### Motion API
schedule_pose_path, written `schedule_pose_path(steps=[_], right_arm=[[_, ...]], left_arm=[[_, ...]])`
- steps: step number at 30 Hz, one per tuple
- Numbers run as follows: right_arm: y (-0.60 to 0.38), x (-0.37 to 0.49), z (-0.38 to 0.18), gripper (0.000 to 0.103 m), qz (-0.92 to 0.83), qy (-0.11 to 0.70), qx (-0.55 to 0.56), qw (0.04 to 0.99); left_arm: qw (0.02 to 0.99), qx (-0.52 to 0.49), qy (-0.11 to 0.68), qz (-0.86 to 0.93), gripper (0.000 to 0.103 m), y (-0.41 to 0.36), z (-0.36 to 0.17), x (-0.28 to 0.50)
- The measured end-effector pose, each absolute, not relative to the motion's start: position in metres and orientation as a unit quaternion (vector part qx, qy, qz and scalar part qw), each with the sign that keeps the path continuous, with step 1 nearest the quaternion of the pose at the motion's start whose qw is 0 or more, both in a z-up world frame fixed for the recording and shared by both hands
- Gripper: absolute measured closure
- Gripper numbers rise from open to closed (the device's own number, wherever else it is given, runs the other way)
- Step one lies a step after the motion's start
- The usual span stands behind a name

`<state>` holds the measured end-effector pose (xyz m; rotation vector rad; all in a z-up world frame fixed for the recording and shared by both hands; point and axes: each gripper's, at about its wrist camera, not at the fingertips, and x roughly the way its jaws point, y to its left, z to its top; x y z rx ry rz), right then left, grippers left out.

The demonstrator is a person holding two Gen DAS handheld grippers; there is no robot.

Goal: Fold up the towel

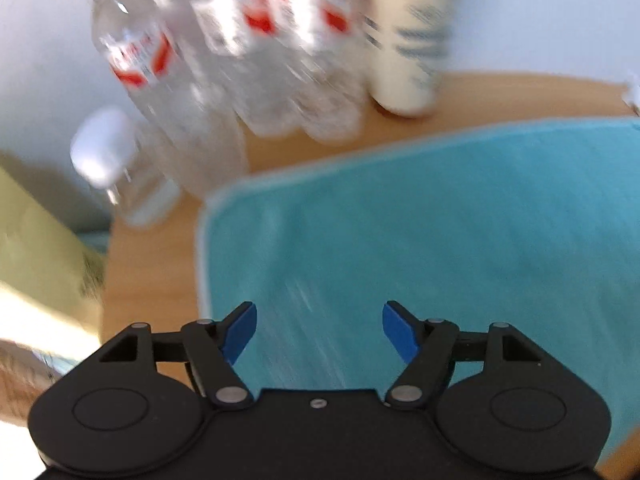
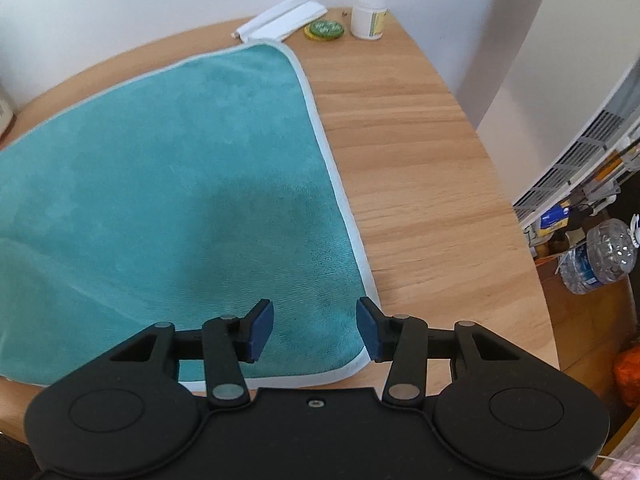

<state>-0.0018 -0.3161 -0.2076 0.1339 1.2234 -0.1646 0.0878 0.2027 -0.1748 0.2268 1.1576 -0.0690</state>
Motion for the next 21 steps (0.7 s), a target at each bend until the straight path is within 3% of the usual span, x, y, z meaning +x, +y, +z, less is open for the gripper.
schedule_pose_path(steps=[12, 14, 17, 19, 21], right_arm=[[-0.324, -0.013, -0.222, 0.052, -0.054, 0.593, 0.061, 0.801], [-0.324, -0.018, -0.223, 0.052, -0.056, 0.6, 0.064, 0.796], [-0.322, -0.022, -0.223, 0.052, -0.058, 0.606, 0.064, 0.791], [-0.321, -0.02, -0.223, 0.051, -0.062, 0.606, 0.065, 0.79], [-0.317, -0.016, -0.221, 0.052, -0.061, 0.609, 0.045, 0.789]], left_arm=[[0.793, 0.09, 0.603, -0.024, 0.03, 0.214, -0.202, 0.017], [0.791, 0.089, 0.605, -0.021, 0.019, 0.222, -0.201, 0.017], [0.795, 0.116, 0.595, -0.024, 0.011, 0.224, -0.202, 0.02], [0.795, 0.116, 0.594, -0.02, 0.012, 0.229, -0.203, 0.024], [0.799, 0.123, 0.589, 0.001, 0.024, 0.233, -0.205, 0.03]])
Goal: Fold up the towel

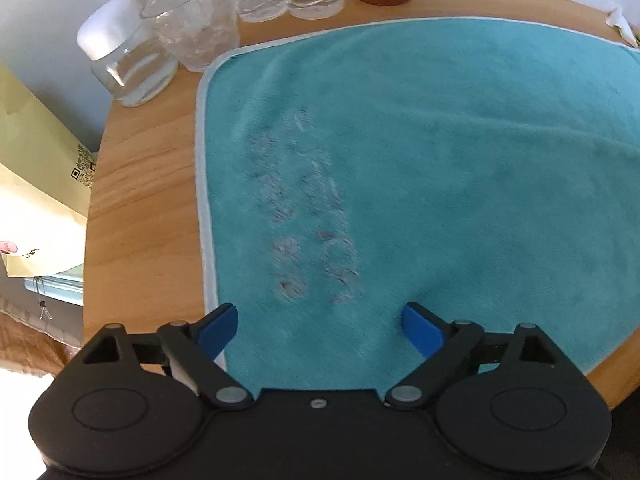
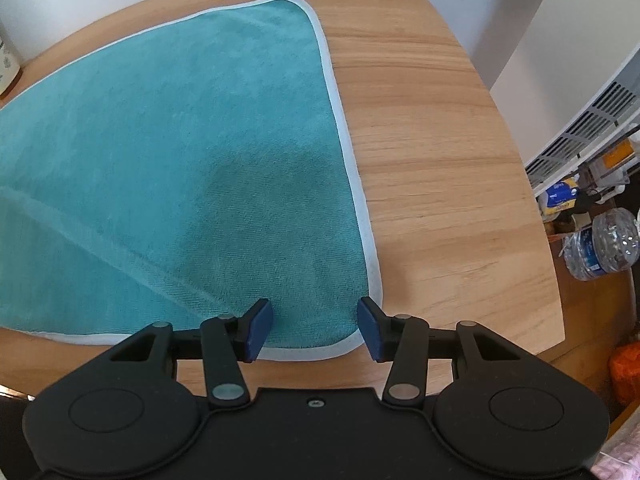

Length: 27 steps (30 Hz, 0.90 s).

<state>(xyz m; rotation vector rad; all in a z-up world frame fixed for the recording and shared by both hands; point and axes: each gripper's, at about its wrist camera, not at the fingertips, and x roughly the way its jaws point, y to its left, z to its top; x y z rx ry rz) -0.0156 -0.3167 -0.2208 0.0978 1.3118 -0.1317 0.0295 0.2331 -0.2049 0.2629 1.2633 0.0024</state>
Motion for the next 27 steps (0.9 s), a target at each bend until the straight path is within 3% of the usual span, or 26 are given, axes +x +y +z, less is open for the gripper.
schedule_pose_path(steps=[2, 7, 14, 22, 24, 25, 26, 27], right_arm=[[-0.308, -0.014, -0.211, 0.052, -0.051, 0.601, 0.021, 0.797], [-0.249, -0.008, -0.171, 0.052, 0.116, 0.562, 0.048, 0.817], [-0.13, 0.006, -0.19, 0.053, 0.307, 0.556, 0.001, 0.772], [-0.07, 0.006, -0.213, 0.053, 0.349, 0.557, -0.057, 0.751], [-0.059, 0.003, -0.217, 0.058, 0.347, 0.559, -0.077, 0.749], [-0.053, 0.001, -0.219, 0.07, 0.345, 0.559, -0.089, 0.749], [-0.048, -0.003, -0.221, 0.092, 0.34, 0.559, -0.104, 0.75], [-0.049, -0.007, -0.22, 0.095, 0.334, 0.559, -0.108, 0.751]], left_arm=[[0.802, 0.106, 0.588, 0.0, 0.034, 0.236, -0.199, 0.034], [0.815, 0.097, 0.571, -0.015, 0.034, 0.228, -0.178, 0.023], [0.809, 0.111, 0.577, -0.019, 0.034, 0.223, -0.183, 0.015], [0.806, 0.085, 0.585, -0.035, 0.033, 0.228, -0.185, 0.0], [0.803, 0.09, 0.588, -0.038, 0.033, 0.228, -0.188, -0.002], [0.802, 0.093, 0.589, -0.039, 0.033, 0.228, -0.19, -0.002], [0.8, 0.093, 0.591, -0.042, 0.033, 0.228, -0.191, -0.003], [0.798, 0.093, 0.593, -0.045, 0.033, 0.229, -0.192, -0.003]])
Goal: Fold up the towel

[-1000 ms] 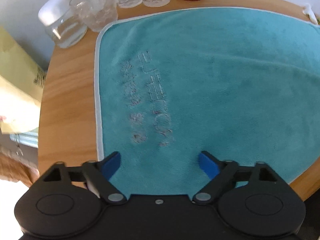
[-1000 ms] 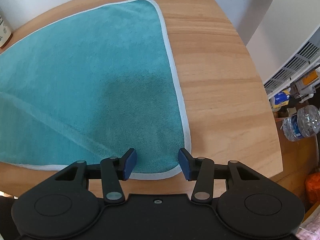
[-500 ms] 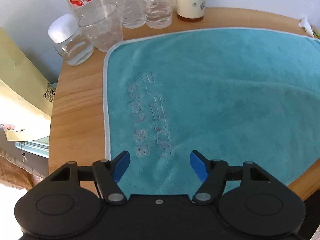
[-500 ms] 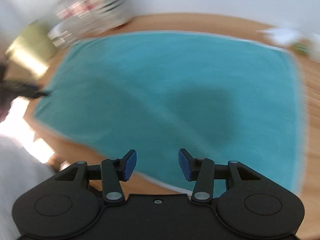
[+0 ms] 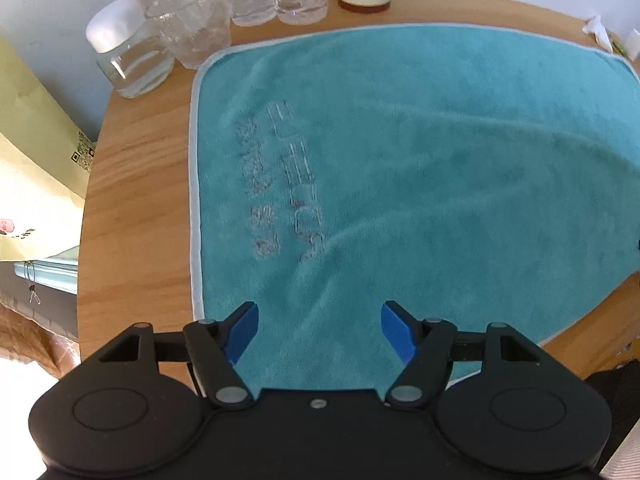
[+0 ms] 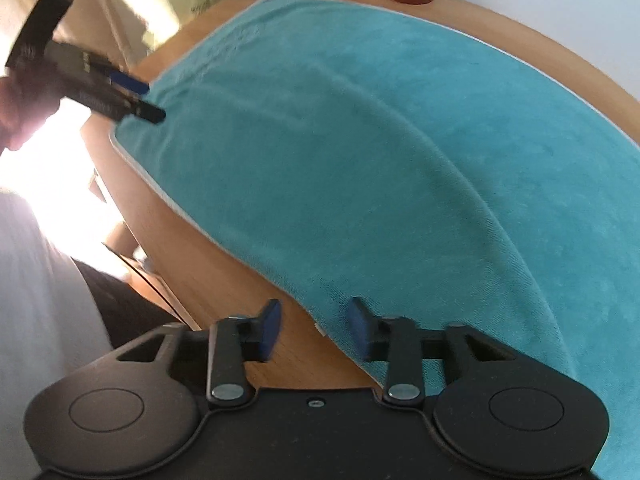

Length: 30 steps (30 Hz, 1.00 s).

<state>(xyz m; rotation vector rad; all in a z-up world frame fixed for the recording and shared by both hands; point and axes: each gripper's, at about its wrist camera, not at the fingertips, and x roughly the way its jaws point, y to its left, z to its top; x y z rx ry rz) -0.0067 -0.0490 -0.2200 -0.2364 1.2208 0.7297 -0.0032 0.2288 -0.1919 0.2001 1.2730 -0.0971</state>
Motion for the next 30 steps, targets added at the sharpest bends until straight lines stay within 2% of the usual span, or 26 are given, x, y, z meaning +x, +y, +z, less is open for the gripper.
schedule_pose_path(steps=[7, 11, 12, 17, 25, 30], right_arm=[[-0.075, -0.008, -0.21, 0.101, 0.318, 0.587, -0.025, 0.744], [-0.09, -0.003, -0.211, 0.1, 0.305, 0.603, 0.011, 0.738], [-0.093, -0.002, -0.213, 0.097, 0.295, 0.605, 0.013, 0.739], [-0.094, -0.006, -0.203, 0.097, 0.301, 0.582, 0.014, 0.755], [-0.072, 0.008, -0.227, 0.099, 0.272, 0.589, -0.006, 0.761], [-0.076, 0.004, -0.231, 0.099, 0.272, 0.601, -0.002, 0.751]], left_arm=[[0.789, 0.113, 0.599, -0.074, 0.033, 0.238, -0.198, 0.0], [0.786, 0.119, 0.601, -0.086, 0.033, 0.243, -0.201, 0.0], [0.785, 0.119, 0.601, -0.088, 0.033, 0.244, -0.201, 0.0], [0.785, 0.12, 0.6, -0.09, 0.033, 0.25, -0.2, 0.001], [0.789, 0.136, 0.593, -0.091, 0.021, 0.254, -0.203, 0.0], [0.788, 0.138, 0.594, -0.085, 0.02, 0.257, -0.203, 0.0]])
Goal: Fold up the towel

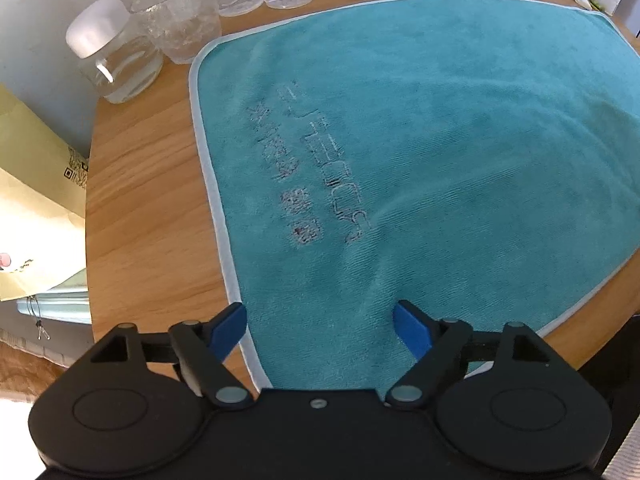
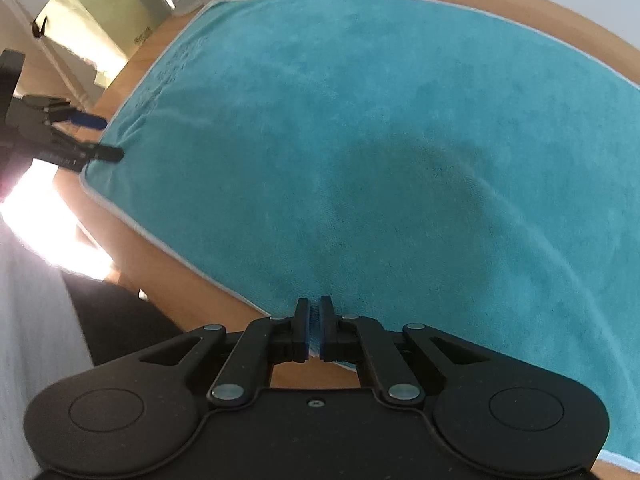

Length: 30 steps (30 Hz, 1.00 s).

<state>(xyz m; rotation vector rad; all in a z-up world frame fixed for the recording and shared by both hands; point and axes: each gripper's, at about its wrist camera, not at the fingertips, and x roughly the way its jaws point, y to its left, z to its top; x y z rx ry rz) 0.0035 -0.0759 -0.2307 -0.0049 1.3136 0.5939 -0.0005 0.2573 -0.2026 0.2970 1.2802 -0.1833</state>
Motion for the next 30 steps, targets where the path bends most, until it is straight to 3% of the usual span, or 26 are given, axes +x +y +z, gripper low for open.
schedule_pose_path(steps=[5, 19, 24, 30], right_arm=[[-0.089, 0.01, -0.219, 0.094, 0.24, 0.586, 0.004, 0.774], [-0.129, 0.002, -0.233, 0.095, 0.17, 0.609, 0.043, 0.774], [-0.132, 0.008, -0.23, 0.087, 0.155, 0.603, 0.028, 0.782], [-0.137, -0.001, -0.233, 0.088, 0.142, 0.596, 0.024, 0.79]], left_arm=[[0.782, 0.152, 0.598, -0.088, 0.025, 0.255, -0.199, 0.001], [0.769, 0.133, 0.619, -0.088, 0.023, 0.269, -0.2, -0.005], [0.766, 0.13, 0.622, -0.094, 0.023, 0.273, -0.2, -0.006], [0.765, 0.125, 0.626, -0.091, 0.024, 0.275, -0.2, -0.009]])
